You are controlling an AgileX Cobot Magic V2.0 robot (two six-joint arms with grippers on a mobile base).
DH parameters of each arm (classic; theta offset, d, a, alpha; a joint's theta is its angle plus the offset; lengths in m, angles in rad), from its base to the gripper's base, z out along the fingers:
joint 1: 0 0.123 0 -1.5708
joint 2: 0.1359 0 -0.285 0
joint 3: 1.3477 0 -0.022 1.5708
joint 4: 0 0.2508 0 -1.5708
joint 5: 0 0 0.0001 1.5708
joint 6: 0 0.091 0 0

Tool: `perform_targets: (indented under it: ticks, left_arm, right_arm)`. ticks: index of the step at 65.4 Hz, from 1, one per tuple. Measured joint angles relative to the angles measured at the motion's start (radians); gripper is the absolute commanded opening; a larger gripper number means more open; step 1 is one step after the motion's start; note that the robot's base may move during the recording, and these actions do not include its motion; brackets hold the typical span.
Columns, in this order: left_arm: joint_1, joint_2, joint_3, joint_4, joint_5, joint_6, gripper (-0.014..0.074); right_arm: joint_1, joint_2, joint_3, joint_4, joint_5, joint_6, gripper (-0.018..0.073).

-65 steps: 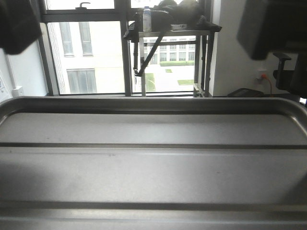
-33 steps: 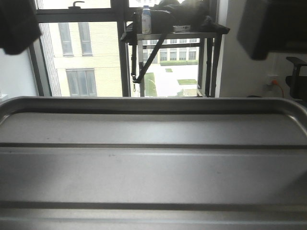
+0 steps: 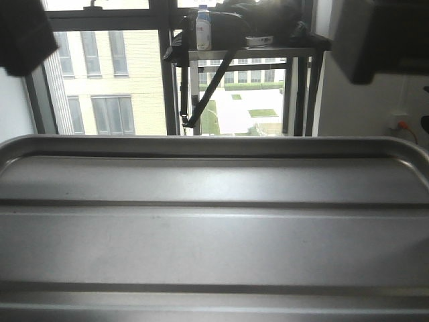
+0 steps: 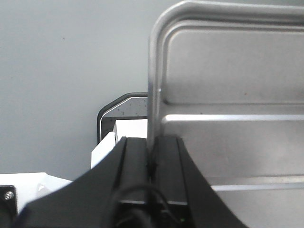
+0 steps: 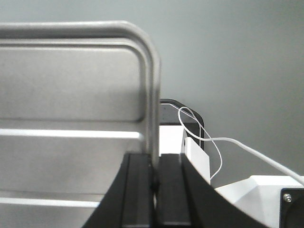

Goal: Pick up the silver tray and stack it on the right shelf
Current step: 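Hold the tray in both grippers while the base drives to another shelf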

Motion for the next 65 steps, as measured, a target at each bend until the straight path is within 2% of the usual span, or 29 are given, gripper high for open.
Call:
perform_targets:
  ticks: [65]
  left_arm:
    - [0.0, 0.0, 0.0, 0.004, -0.006, 0.0, -0.0091]
  right_arm:
    - [0.0, -0.002, 0.0, -0.004, 0.004, 0.0, 0.006]
